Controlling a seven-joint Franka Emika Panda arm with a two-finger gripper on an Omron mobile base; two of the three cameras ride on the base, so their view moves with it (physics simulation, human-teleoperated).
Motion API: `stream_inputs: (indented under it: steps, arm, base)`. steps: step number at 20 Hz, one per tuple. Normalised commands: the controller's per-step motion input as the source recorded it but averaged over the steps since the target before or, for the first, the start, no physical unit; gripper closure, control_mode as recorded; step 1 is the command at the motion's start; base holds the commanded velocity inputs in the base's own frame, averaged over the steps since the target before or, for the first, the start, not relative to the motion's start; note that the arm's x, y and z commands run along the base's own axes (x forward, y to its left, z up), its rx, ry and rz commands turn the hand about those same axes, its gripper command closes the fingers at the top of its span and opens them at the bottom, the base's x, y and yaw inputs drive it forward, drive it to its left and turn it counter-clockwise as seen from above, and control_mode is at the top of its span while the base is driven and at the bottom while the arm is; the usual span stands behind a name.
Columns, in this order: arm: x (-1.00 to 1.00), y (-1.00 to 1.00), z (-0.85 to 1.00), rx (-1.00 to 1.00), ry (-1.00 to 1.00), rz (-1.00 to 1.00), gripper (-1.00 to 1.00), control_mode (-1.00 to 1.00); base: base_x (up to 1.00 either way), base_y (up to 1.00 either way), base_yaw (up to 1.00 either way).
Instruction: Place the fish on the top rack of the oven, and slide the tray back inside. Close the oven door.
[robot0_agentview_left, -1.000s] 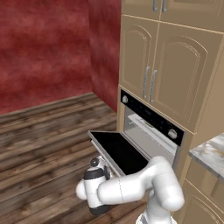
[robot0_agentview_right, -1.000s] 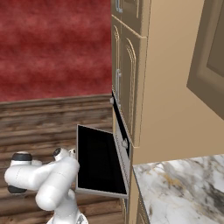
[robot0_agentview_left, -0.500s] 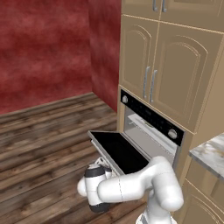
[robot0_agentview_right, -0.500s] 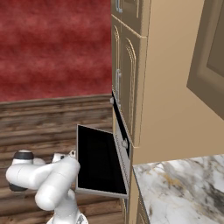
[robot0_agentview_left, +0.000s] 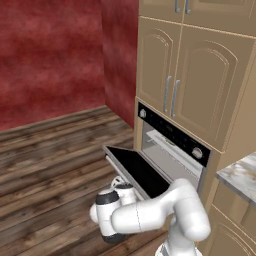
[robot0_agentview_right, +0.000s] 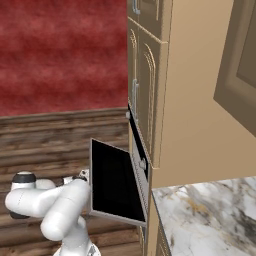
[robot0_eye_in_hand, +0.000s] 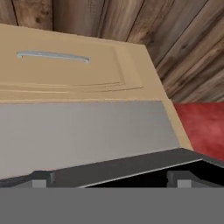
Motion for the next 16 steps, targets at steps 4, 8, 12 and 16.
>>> stream_inputs:
  steps: [4,8,12,16]
  arm:
    - [0.00,-1.00,0.42,-0.48,-0.07,-0.31,-1.00,-1.00]
    - [0.00,-1.00,0.48,-0.44,-0.08,-0.32,-1.00,-1.00]
    - [0.00,-1.00,0.42,-0.44,-0.09,-0.33,-1.00,-1.00]
    - [0.00,-1.00,0.28,-0.42,-0.09,-0.36,-1.00,-1.00]
  base:
    - [0.00,0.00,0.00]
    - [0.00,0.00,0.00]
    - [0.00,0.00,0.00]
    - [0.00,0.00,0.00]
